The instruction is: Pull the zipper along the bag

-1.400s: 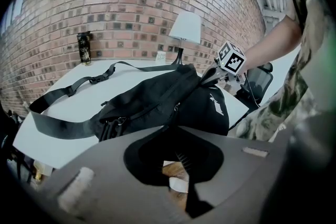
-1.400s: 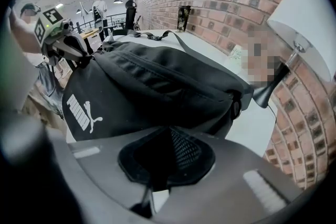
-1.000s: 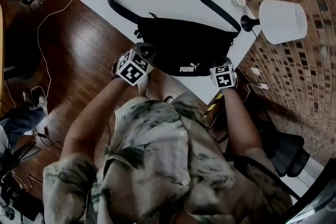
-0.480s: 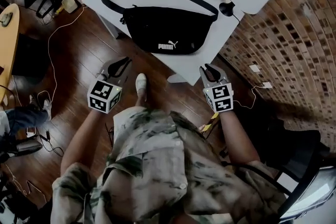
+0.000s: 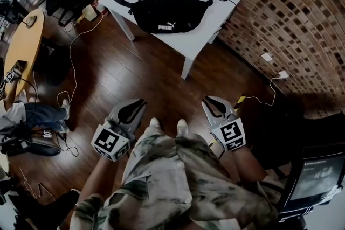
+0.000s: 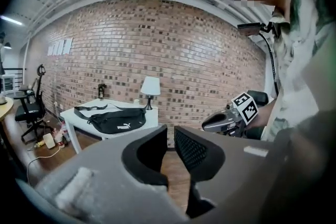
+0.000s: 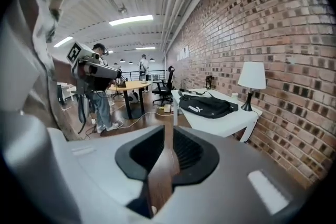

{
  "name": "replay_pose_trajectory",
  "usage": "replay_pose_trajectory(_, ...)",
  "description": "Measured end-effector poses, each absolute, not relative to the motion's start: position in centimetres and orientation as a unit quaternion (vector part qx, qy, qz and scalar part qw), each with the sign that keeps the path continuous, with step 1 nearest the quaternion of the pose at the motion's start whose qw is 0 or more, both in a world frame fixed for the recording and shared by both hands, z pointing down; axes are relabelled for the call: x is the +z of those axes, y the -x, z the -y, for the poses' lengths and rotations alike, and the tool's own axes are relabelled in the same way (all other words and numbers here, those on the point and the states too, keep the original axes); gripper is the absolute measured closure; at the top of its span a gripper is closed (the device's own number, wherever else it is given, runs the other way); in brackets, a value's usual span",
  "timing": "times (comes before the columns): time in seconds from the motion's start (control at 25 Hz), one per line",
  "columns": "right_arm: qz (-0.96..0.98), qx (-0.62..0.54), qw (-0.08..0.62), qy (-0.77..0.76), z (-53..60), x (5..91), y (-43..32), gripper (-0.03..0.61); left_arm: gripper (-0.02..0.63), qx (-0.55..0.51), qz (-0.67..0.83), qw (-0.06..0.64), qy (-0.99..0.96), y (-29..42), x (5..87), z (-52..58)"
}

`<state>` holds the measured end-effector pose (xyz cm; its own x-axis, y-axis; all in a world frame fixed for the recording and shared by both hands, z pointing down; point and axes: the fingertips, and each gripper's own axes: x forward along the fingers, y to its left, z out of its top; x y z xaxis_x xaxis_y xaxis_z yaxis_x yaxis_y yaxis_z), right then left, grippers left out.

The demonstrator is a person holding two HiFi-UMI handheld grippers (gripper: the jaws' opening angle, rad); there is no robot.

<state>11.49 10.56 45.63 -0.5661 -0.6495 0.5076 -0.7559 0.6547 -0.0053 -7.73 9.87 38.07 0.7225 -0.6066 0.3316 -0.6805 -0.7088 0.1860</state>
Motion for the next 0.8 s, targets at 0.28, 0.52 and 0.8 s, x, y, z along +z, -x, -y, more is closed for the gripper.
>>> replay_pose_trajectory(0.28,0.882,0.095,0.207,-0.413,-19.9,41.2,-9.3,0.528,0.569,0.085,0.299,0.155,-0.938,6.1,34.3,-17.8)
replay_pose_trajectory(0.52,0.878,0.095,0.181,-0.432,-28.0,38.2,-4.6,0.528,0.57,0.058,0.274,0.161,-0.946,9.6,34.1,-25.6)
replay_pose_trajectory(0.8,0.878,0.106,0.174,-0.432,-36.3,37.0,0.5,0.528,0.571,0.07,0.25,0.183,-0.948,13.3,36.3,-34.2)
